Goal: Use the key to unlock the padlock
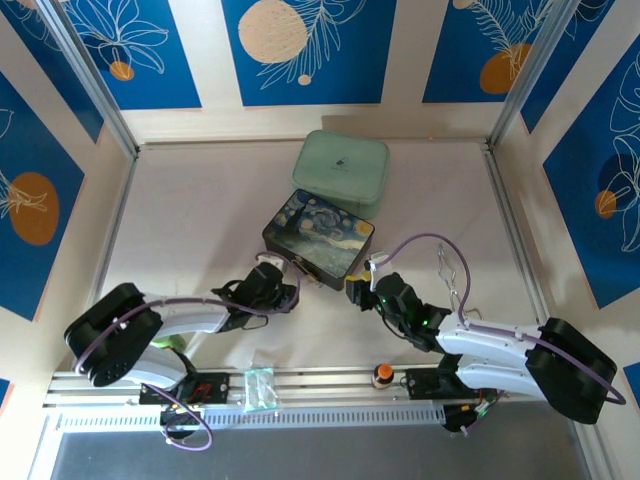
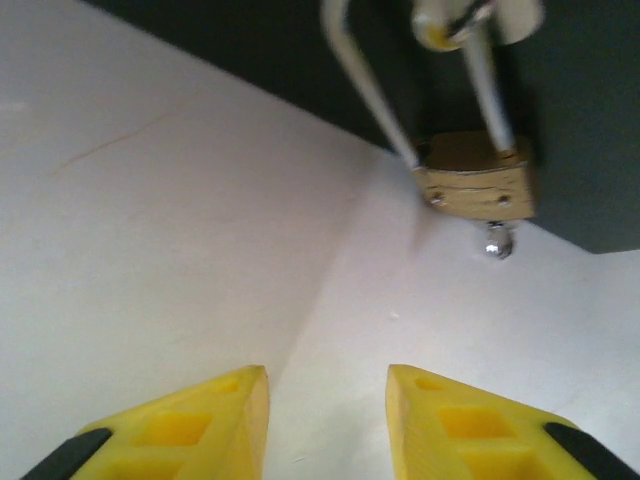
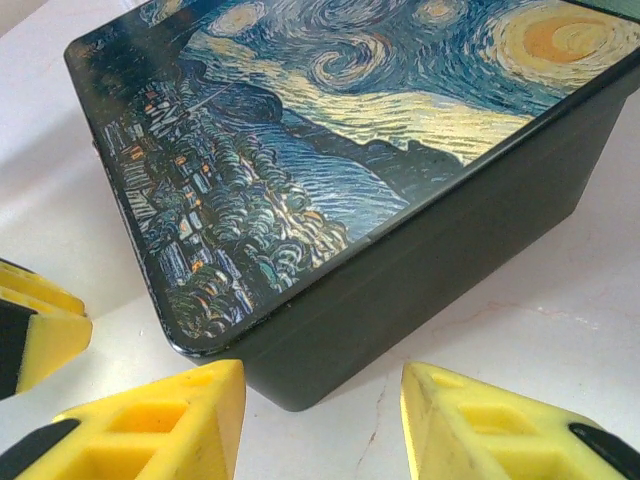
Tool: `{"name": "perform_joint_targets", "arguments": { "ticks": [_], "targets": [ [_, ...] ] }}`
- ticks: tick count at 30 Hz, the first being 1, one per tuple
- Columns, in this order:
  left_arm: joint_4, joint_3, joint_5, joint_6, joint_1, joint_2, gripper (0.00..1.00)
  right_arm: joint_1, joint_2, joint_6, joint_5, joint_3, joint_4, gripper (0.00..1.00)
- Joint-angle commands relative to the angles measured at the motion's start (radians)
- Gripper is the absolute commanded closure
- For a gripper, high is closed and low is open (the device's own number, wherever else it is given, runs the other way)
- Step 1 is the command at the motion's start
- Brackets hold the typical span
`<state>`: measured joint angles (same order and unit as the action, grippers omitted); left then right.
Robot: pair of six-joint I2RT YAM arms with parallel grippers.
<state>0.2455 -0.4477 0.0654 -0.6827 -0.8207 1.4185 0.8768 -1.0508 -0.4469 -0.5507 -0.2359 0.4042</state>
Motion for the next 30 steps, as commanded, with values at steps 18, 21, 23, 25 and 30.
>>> {"name": "perform_joint_targets", "arguments": {
  "ticks": [18,21,23,25,30],
  "targets": [
    [0.488,-0.004,-0.128,-0.005,0.052,0.325,0.51,-0.068,0.132,0.036,0.02,0.067,0.023,0.55],
    [0.494,-0.001,-0.093,-0.014,0.053,0.338,0.51,-0.073,0.138,0.034,0.022,0.071,0.025,0.55],
    [0.45,-0.018,-0.073,-0.009,0.054,0.347,0.52,-0.075,0.137,0.034,0.023,0.073,0.029,0.55],
    [0.458,-0.018,-0.072,-0.003,0.053,0.361,0.54,-0.076,0.135,0.034,0.025,0.074,0.036,0.55],
    [0.493,-0.014,-0.091,-0.014,0.052,0.372,0.67,-0.081,0.124,0.031,0.031,0.076,0.045,0.55]
  ]
}}
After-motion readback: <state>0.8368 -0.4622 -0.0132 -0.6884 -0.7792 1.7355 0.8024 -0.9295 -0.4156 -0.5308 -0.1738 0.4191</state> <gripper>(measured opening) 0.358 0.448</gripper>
